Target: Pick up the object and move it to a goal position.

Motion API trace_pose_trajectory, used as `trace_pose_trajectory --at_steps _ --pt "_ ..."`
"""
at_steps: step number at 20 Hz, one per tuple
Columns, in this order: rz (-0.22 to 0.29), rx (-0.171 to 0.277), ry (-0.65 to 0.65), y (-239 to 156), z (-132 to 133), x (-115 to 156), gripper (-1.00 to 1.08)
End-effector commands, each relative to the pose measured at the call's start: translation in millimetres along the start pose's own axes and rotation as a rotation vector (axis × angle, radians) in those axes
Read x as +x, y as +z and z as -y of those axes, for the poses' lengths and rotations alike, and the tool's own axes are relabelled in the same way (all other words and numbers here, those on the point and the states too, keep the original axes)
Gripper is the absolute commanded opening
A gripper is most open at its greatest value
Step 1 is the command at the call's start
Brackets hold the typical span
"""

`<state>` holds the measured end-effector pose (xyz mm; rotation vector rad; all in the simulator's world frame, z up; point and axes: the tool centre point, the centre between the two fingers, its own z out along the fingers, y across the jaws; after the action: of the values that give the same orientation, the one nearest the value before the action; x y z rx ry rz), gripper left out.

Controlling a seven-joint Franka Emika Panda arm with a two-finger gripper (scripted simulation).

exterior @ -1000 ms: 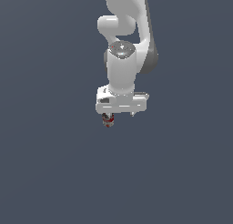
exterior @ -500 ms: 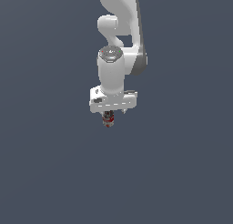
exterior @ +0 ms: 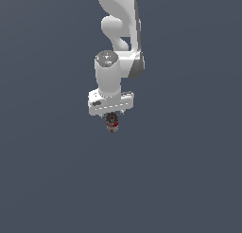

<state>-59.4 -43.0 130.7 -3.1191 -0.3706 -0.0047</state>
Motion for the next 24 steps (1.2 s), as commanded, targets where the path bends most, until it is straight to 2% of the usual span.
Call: trace_pose_trajectory --at_steps 1,9,18,23,24 --pt "0.002 0.000 -0.012 2.3 -1.9 -4.7 1.00" --pt "0.003 0.000 -0.013 8.1 -2.3 -5.8 1.00" --pt "0.003 0.000 -0.016 46.2 -2.2 -7.6 1.00" --pt "0.003 0.000 -0.016 53.3 -2.5 -7.0 1.00" --pt "0.003 0.000 -0.016 53.3 -2.5 -7.0 -1.00"
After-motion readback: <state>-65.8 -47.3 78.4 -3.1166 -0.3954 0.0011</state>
